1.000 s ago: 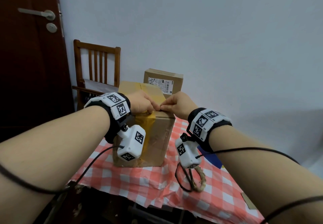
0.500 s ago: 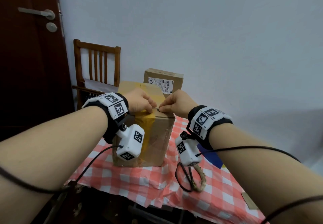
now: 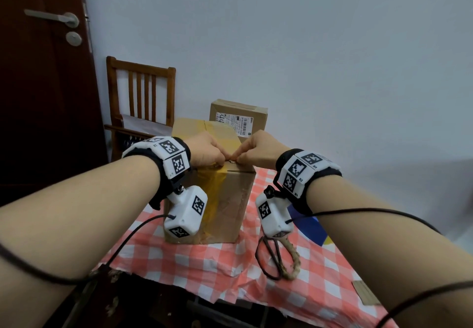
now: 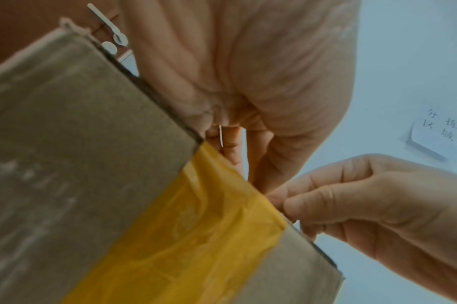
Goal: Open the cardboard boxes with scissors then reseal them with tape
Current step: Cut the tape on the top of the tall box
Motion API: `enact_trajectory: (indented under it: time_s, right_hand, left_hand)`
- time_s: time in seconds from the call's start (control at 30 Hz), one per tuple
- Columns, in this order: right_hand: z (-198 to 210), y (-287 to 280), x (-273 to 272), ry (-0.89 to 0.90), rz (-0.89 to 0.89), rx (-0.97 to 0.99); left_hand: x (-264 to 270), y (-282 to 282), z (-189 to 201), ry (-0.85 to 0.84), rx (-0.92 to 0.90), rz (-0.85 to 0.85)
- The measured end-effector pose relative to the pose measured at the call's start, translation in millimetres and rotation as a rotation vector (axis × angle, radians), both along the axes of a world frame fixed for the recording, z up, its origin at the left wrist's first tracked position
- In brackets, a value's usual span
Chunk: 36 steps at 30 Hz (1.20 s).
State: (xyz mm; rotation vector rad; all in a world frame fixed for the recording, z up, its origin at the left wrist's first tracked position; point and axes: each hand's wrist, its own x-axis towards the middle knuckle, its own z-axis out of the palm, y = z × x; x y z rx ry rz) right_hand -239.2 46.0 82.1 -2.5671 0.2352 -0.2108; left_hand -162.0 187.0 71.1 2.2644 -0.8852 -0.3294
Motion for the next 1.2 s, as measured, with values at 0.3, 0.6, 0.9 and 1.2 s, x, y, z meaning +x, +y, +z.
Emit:
enact_trajectory:
  time_s: [0.3,0.6,0.9,1.2]
  right_hand:
    - [-9,-14,-1,-0.100,-0.048,0.131]
    - [-7,-4,3,-0.038,0.001,-0.173]
    - [-7,-4,-2,0.075,0.033,-0.424]
    - [-2,-6,-23,0.018,0.034,-0.249]
  left_hand:
    - [6,-8,-4,0.028,-0.009,-0.002]
    - [10,-7,-6,0.011,0.028,-0.041]
    - [15,-10,-10,-0.015,0.051,-0.044]
    - [13,-10,-8,0.007,0.041,-0.048]
